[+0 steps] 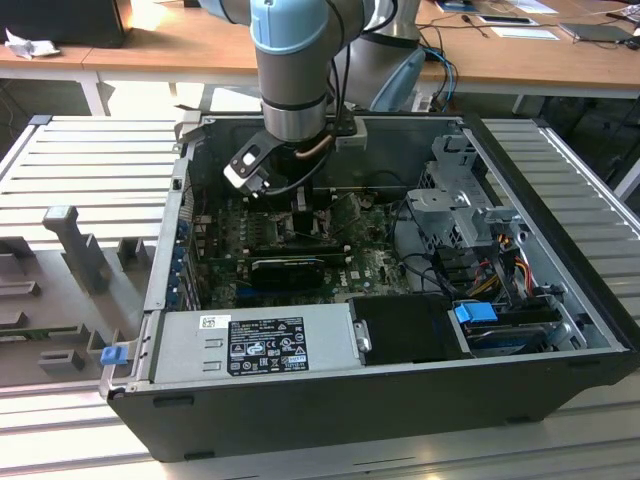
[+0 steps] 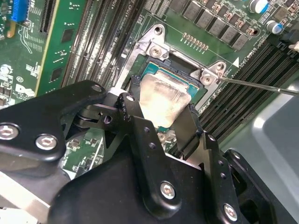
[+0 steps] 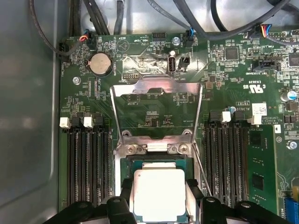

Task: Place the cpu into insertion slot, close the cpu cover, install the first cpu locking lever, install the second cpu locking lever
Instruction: 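Place the cpu into insertion slot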

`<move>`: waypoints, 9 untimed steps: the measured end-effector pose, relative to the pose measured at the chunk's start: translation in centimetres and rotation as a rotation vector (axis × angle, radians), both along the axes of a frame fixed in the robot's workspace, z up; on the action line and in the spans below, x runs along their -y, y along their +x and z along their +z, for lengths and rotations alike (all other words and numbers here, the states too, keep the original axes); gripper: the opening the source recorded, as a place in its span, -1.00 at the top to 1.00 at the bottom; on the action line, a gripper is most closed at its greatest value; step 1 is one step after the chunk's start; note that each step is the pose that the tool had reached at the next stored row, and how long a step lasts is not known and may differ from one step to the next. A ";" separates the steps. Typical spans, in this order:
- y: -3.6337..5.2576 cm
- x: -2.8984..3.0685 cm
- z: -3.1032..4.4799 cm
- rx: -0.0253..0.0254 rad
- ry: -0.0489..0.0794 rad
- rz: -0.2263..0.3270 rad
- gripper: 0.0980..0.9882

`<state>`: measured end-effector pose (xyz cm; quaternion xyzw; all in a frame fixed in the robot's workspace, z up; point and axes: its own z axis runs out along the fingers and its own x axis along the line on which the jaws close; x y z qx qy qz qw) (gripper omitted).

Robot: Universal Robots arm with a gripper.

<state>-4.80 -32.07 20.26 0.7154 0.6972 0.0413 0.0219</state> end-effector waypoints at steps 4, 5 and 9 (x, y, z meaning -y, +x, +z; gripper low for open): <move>0.00 -0.18 -0.24 0.0000 0.000 0.000 0.03; 0.00 -0.18 -0.29 -0.0002 -0.001 0.000 0.03; 0.00 -0.19 -0.31 -0.0002 0.000 0.000 -0.14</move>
